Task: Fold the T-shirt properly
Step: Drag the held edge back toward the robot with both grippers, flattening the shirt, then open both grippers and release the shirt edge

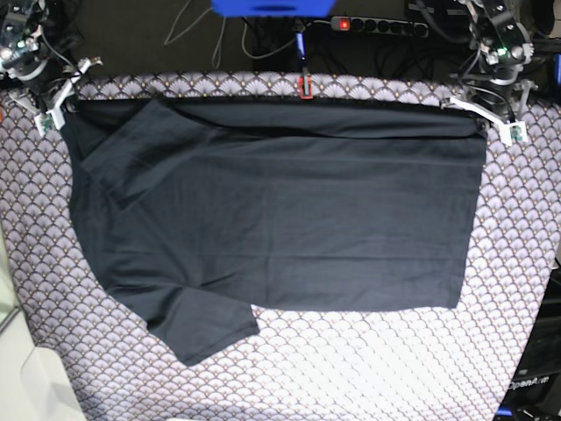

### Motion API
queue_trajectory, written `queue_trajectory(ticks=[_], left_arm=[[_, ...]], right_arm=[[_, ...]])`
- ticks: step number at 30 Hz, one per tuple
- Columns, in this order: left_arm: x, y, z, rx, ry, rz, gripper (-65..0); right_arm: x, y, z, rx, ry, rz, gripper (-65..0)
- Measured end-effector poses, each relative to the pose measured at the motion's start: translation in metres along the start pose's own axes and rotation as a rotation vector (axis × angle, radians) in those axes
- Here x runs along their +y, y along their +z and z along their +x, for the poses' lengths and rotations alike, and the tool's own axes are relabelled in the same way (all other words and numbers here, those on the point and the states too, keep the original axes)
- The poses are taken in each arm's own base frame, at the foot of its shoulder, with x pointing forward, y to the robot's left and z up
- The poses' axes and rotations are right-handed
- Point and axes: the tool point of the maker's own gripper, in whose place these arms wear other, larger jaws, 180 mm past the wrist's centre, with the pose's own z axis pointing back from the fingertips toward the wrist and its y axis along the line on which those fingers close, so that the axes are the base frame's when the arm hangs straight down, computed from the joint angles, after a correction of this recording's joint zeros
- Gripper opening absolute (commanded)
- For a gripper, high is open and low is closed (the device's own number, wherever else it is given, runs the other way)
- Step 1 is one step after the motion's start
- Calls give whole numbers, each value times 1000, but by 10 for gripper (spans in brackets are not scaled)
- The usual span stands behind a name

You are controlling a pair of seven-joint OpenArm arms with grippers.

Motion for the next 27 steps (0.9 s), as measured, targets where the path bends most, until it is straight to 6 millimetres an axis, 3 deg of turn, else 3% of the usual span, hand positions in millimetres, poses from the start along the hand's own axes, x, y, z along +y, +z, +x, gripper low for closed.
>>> queue_trajectory(ticks=[5,10,15,19,24,27], left_arm=[[4,0,6,-11,-16,-1,-650],[2,3,15,-34,-35,-6,-499],[-21,13,29,-82,-126,-126,-480],[-8,16,28,-80,-98,-86,-479],[9,22,42,-127,-66,-30,-478],[18,24,49,-139,-59,0,-478]], right_arm=[[0,0,0,0,0,0,-623],[0,0,-1,4,2,-2,-510],[-1,5,13,-61,-53,44,-457],[-12,11,16,-40,-59,65,-439],[-39,26,22,-48,-83,21,-401],[-45,33,42,-83,-47,-4,-374]])
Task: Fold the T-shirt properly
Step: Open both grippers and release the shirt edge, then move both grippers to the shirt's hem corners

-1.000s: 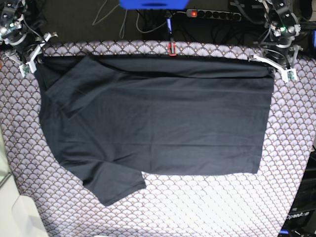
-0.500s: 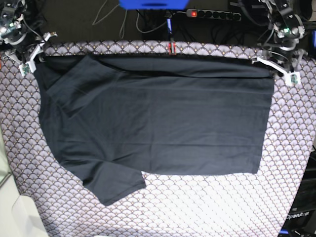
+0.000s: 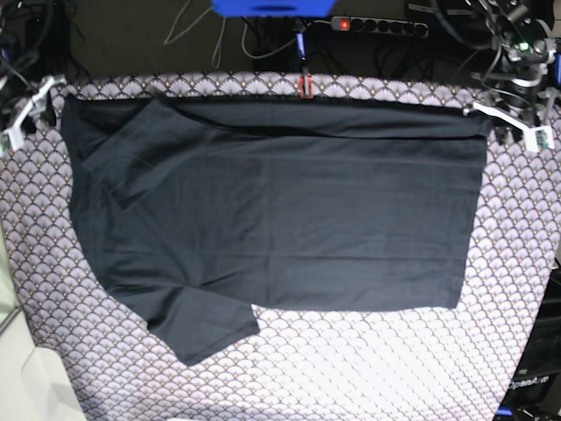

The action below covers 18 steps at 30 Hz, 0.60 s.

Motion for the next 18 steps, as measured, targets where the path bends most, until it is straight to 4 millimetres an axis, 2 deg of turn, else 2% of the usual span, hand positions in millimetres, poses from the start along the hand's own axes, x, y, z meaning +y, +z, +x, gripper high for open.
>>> queue_trajectory(ticks=[3,6,9,13,16,18], left_arm=[[-3,-2,21,-50,-7,-4,-478],[-6,-11,50,-123,5,-3,-478],[-10,-20,74,-169,-9,5,-478],[-28,-39,101,-187,-85,15,-478],[-47,-57,113,-181,-136,-7,-478],[-55,-72,113,-146,-150,-9,-478]], right_arm=[[-12,0,36,-44,52,-27,-361],[-26,-7,64,-40,79,-54,-360],[-29,-22,94,-51,100,-37,-360],[-37,-45,127,-30,121,-35,-360],[-44,-66,144,-2,136,-50,-360],[-44,-83,152,28,136,-37,-360]])
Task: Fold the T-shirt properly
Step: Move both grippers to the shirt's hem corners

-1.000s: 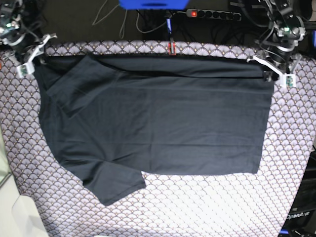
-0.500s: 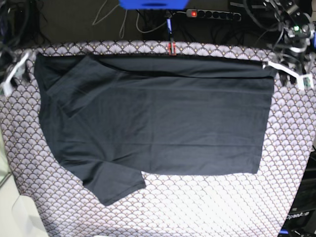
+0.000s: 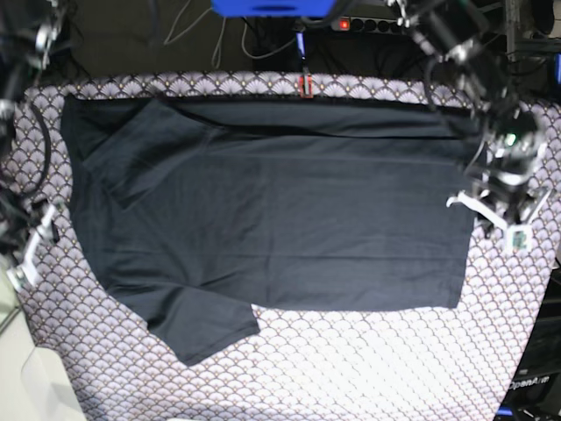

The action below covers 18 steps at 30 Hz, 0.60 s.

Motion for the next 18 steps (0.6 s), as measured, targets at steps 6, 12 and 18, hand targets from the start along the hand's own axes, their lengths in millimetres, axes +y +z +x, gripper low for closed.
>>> queue_trajectory(ticks=[6,12,18], left_arm=[[-5,-38,9,45,-16,-1,-478],[-23,-74,9,127,-41,-41,-478],[-29,-95,37,114,-17,-67,-478]], right_arm=[[-1,-42,41,-47,-27,39,-360],[13,-85,54,-61,-91,106,-360],[19,-103,56,-102,-166,154,-360]])
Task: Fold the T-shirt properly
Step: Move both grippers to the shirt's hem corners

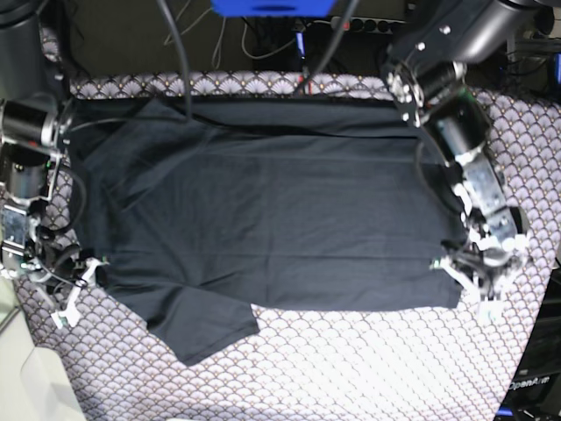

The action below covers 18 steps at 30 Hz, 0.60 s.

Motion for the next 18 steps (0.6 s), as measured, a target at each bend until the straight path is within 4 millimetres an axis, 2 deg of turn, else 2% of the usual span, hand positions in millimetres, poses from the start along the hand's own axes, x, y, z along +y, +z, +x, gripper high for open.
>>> queue_trajectory(ticks=[5,8,10,14,18], left_arm=[[-2,0,12,-22,6,-4,-478],[-2,0,10,-17,4,-3,-478],[-2,0,8,-13,3,-3,-478],[7,10,-8,-3,-14,31,-478],[17,21,-10,-17,-34,64,-478]], right_arm=[[-1,-6,5,-55,6,-3,-360],[2,-11,-6,-45,-11,10,-360],[4,-12,-5,-73,-18,15,-360],[-7,-6,2,-119,-15,-5,-360],[-6,-7,-9,-107,-20,-4,-360]])
